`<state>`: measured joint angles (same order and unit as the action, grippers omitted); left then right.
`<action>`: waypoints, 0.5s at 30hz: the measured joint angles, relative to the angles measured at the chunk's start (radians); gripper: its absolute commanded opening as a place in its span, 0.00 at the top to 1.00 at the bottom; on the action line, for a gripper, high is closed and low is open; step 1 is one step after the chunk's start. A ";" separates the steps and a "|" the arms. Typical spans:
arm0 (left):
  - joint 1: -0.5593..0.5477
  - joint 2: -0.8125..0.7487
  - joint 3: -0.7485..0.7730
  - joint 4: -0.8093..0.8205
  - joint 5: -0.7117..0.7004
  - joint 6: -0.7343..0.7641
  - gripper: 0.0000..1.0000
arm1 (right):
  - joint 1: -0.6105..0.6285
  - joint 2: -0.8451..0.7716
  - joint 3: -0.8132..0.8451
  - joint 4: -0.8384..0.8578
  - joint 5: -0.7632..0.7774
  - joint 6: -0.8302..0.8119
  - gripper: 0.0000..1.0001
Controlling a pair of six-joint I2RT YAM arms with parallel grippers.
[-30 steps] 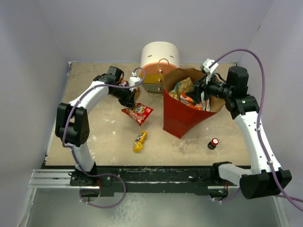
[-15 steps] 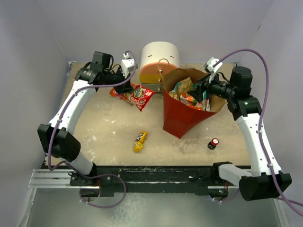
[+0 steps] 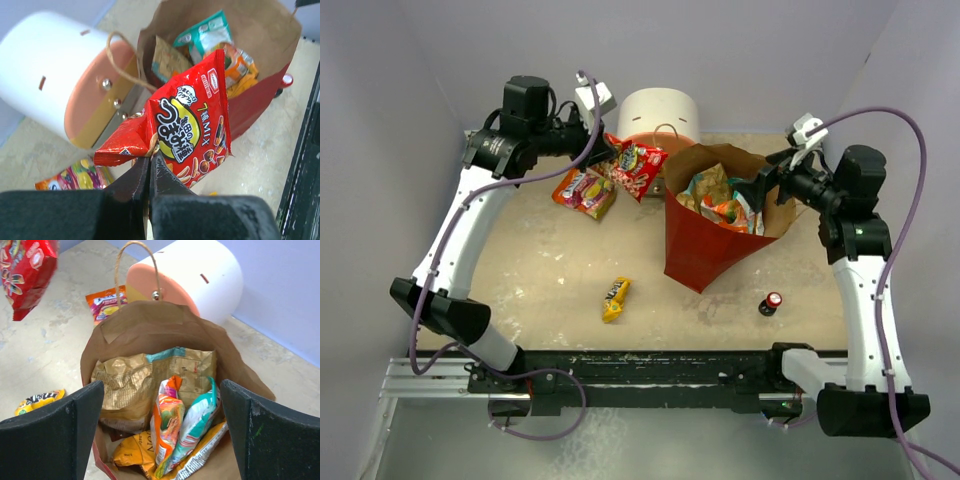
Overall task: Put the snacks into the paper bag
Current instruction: Pick up the snack from the center of the board, then place the snack in the paper bag.
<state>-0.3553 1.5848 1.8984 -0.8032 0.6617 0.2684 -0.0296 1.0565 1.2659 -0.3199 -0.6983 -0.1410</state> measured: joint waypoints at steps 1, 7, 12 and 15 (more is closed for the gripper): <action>-0.010 0.000 0.014 0.007 -0.005 -0.008 1.00 | -0.013 -0.008 0.000 0.005 0.000 0.006 0.00; -0.089 0.036 0.124 0.059 -0.064 -0.068 1.00 | -0.056 -0.042 -0.001 0.019 0.002 0.027 0.00; -0.181 0.127 0.249 0.092 -0.159 -0.098 1.00 | -0.079 -0.057 -0.001 0.019 0.027 0.034 0.00; -0.230 0.196 0.325 0.094 -0.224 -0.104 1.00 | -0.085 -0.058 -0.001 0.019 0.045 0.037 0.00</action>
<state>-0.5854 1.7805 2.2230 -0.7094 0.4377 0.1642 -0.1146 0.9981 1.2652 -0.3008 -0.6529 -0.1040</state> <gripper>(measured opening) 0.009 0.995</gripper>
